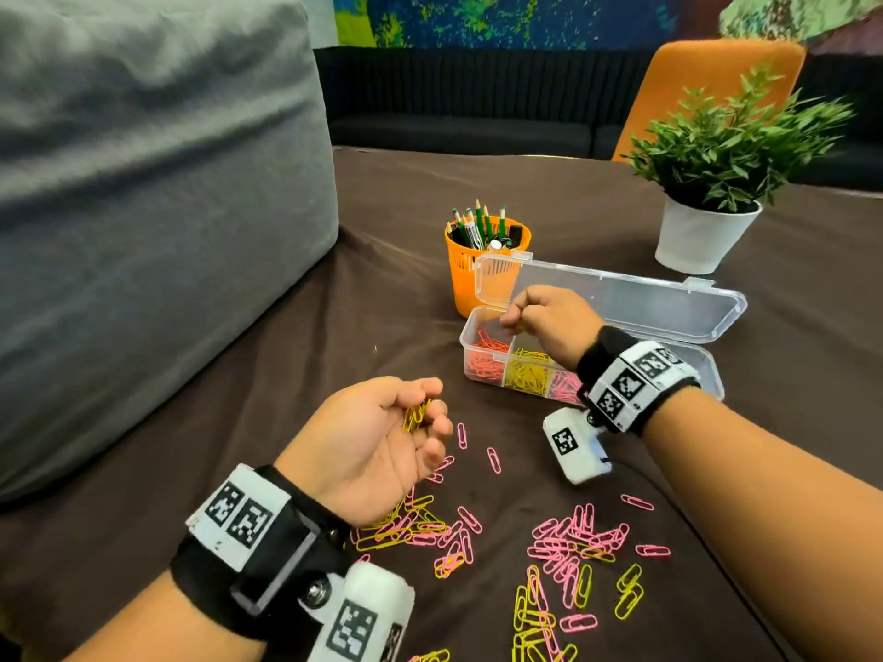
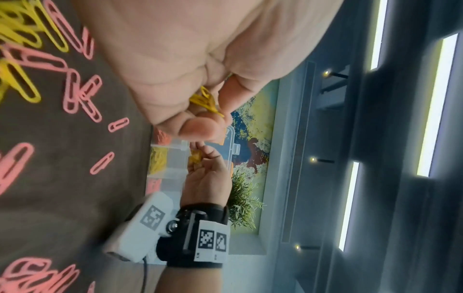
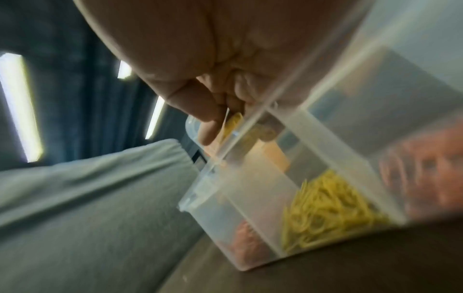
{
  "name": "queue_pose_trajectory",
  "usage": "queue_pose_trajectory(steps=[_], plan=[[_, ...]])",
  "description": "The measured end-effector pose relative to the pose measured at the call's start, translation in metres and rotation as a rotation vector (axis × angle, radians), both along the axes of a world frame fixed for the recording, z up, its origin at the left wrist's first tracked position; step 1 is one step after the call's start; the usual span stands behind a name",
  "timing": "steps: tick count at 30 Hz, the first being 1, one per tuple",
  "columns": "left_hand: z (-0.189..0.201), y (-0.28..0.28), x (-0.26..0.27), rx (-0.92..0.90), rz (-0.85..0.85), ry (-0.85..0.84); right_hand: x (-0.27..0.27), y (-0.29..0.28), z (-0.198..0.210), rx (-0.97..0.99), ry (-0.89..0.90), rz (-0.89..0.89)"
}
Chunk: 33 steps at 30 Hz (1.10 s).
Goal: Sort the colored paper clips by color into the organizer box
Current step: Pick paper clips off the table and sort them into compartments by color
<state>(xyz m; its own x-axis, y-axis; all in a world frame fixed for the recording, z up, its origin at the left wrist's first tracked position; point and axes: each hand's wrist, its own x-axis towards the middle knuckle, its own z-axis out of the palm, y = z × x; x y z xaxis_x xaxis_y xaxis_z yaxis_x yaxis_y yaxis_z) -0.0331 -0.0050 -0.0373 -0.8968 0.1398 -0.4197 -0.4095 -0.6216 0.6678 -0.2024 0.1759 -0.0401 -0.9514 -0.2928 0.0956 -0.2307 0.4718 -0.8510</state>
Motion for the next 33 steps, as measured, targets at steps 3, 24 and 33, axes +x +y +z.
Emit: queue_pose_trajectory(steps=[3, 24, 33], plan=[[0.007, 0.016, -0.027, -0.072, 0.017, 0.002, -0.006, 0.006, -0.007, -0.467, -0.145, -0.034], [-0.002, 0.055, -0.150, -1.281, -0.288, 0.489, -0.015, 0.026, -0.010, -0.704, -0.278, -0.131], [0.008, 0.039, -0.159, -1.838, -0.246, 0.619, -0.001, 0.023, 0.000, -0.636, -0.215, -0.101]])
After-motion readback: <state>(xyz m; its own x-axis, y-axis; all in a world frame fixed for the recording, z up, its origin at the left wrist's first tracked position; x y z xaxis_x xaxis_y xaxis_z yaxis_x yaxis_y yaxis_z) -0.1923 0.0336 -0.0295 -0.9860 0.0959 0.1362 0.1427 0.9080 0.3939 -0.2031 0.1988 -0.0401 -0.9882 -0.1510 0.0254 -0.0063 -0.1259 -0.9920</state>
